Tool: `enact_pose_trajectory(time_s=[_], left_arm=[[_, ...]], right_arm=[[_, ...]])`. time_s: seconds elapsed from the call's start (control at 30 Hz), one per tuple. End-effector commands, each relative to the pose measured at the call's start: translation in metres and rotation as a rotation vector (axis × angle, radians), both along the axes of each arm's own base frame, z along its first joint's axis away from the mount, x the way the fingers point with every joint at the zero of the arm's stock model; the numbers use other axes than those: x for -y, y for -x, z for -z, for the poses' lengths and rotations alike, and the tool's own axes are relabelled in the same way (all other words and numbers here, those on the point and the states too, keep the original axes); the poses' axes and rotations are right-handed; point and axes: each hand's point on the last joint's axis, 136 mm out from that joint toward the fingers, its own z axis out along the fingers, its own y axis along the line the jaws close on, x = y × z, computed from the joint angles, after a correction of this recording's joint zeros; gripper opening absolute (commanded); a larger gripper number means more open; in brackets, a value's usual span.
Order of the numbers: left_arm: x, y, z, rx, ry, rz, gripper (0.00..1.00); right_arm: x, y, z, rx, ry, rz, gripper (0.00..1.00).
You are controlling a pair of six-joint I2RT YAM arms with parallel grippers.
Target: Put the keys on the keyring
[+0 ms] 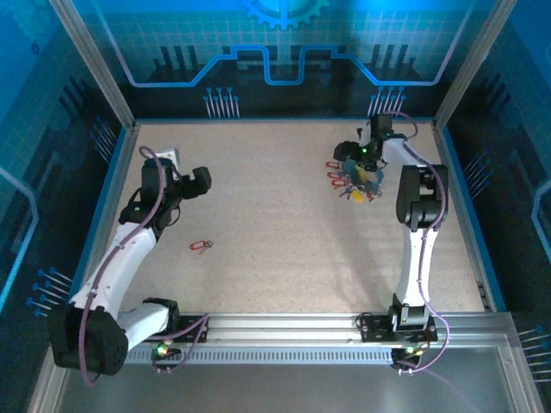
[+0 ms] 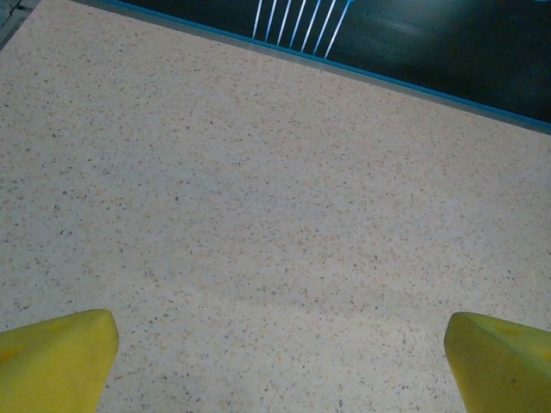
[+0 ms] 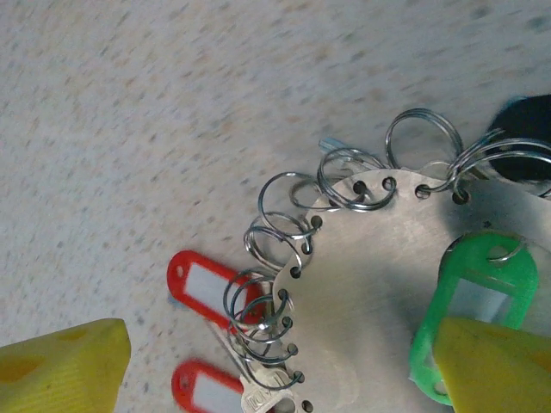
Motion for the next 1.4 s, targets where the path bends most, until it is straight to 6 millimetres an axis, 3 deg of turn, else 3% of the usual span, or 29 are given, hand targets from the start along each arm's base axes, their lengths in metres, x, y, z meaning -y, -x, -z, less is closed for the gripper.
enact_pose_trajectory(time_s=[0.0, 0.17, 0.47, 0.6, 0.7, 0.8, 0.97, 1.07, 1.17, 1.37], left_arm=[[0.001, 0.0, -0.001, 0.012, -0.006, 0.011, 0.99], [0.001, -0.001, -0.001, 0.014, -0.004, 0.011, 0.99], [0.002, 0.002, 0.002, 0.0, 0.013, 0.008, 0.99], [0.002, 0.002, 0.0, 0.003, 0.013, 0.012, 0.99], [-0.001, 0.003, -0.001, 0.019, 0.0, -0.004, 0.99], [-0.001, 0.003, -0.003, 0.036, -0.007, 0.002, 0.99], [0.001, 0.002, -0.002, 0.04, 0.01, 0.006, 0.99], [0.001, 0.003, -0.004, 0.044, 0.012, 0.008, 0.99], [0.001, 0.003, -0.003, 0.046, 0.014, 0.002, 0.99], [0.002, 0.003, -0.004, 0.048, 0.019, 0.005, 0.99]], right_arm=[[-0.06, 0.042, -0.002, -0.052, -0.082, -0.213, 0.93], [-0.115, 0.083, -0.005, -0.065, -0.09, -0.403, 0.94], [-0.218, 0.183, -0.024, -0.052, -0.184, -0.788, 0.93], [-0.236, 0.226, -0.036, -0.062, -0.239, -0.879, 0.92], [-0.228, 0.245, -0.042, -0.055, -0.213, -0.888, 0.9], [-0.214, 0.242, -0.051, 0.0, -0.13, -0.86, 0.88], [-0.204, 0.232, -0.062, 0.025, 0.041, -0.787, 0.74], [-0.212, 0.232, -0.055, -0.031, 0.081, -0.76, 0.59], [-0.215, 0.228, -0.044, -0.166, 0.117, -0.56, 0.38], [-0.237, 0.23, -0.033, -0.311, 0.066, -0.234, 0.35]])
